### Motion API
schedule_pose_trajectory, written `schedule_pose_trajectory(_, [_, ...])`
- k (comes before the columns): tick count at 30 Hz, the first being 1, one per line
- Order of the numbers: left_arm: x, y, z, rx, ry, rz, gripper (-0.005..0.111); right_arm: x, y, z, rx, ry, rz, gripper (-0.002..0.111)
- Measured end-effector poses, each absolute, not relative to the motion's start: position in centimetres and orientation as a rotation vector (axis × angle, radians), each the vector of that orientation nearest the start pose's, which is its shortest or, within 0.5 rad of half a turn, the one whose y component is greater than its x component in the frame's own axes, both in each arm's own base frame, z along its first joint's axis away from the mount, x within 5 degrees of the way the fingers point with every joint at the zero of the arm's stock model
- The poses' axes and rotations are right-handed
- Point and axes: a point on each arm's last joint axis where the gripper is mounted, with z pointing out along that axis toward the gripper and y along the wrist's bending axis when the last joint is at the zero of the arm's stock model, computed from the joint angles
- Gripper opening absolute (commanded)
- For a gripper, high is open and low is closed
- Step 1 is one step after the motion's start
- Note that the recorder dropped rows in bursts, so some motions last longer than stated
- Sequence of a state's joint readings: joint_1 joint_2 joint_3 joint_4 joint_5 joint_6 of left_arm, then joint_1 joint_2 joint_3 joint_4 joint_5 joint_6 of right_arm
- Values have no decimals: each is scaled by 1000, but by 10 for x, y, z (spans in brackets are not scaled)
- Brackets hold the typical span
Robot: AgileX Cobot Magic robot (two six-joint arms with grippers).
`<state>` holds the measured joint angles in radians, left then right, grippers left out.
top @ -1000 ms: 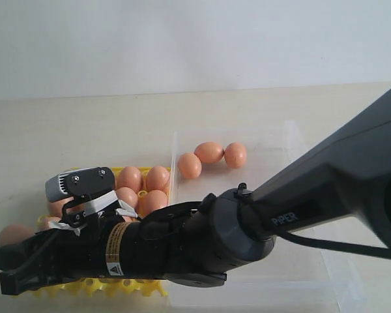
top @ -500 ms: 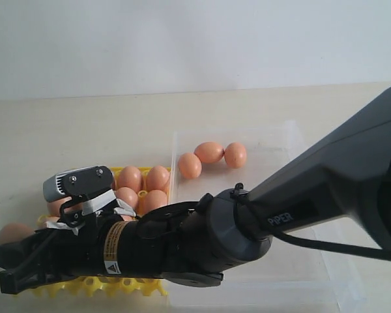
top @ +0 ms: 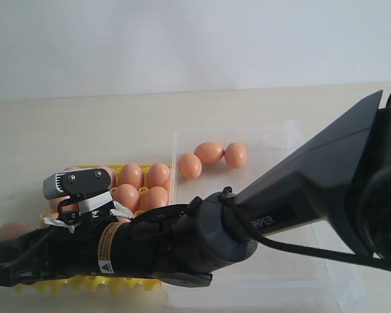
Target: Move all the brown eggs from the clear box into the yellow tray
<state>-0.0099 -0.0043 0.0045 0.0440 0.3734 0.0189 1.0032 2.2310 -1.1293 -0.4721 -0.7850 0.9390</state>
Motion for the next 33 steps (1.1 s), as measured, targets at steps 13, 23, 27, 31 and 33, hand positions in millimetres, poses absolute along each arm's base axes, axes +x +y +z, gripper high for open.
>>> schedule_pose_trajectory(13, [53,1,178,54,1856,50,0,211,384,97,-729,1950,1311,12])
schedule_pose_trajectory(23, [53,1,178,54,1856,50,0,212,384,101,-776,1937,1253,16])
schedule_pose_trajectory(27, [53,1,178,54,1856,50,0,212,384,101,-780,1936,1249,25])
schedule_pose_trajectory(31, [53,1,178,54,1856,50,0,212,384,101,-782,1934,1248,36])
schedule_pose_trajectory(33, [53,1,178,54,1856,50,0,212,384,101,-782,1934,1248,40])
